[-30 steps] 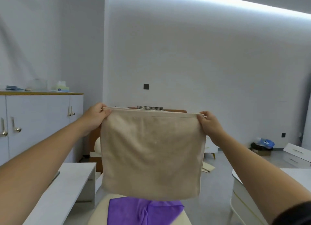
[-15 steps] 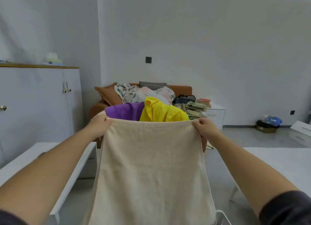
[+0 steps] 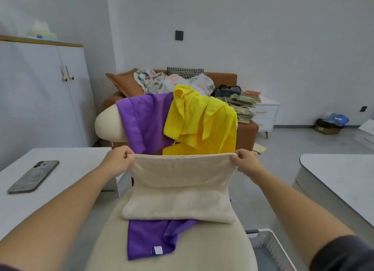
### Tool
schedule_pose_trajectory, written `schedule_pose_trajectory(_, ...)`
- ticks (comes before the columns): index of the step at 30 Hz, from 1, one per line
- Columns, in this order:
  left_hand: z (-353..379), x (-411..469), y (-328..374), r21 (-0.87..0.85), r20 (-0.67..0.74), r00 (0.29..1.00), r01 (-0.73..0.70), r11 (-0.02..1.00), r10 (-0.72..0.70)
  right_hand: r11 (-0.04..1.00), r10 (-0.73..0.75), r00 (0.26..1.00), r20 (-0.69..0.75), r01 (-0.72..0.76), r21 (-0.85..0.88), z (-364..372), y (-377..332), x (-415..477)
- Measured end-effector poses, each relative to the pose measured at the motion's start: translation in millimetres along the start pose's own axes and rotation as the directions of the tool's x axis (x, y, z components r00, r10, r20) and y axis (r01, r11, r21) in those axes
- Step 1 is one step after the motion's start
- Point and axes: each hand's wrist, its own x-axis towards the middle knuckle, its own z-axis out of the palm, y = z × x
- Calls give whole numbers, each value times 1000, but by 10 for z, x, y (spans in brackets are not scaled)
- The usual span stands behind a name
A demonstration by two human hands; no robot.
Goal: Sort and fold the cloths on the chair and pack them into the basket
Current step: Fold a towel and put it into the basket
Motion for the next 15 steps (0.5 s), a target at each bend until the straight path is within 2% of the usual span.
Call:
schedule_pose_trajectory(8, 746, -595, -552, 69, 12, 1000, 26, 997, -27, 989, 55, 998, 25, -51, -138, 631, 678, -517)
schedule_pose_trajectory(11, 1052, -883, -706, 91, 44, 999, 19, 996, -23, 996, 61, 998, 26, -60, -68, 858, 884, -817)
schedule_pose_trajectory(15, 1214, -1096, -784, 77, -74, 996, 52, 996, -46, 1000, 23, 998, -58, -22, 11, 948, 997, -1034)
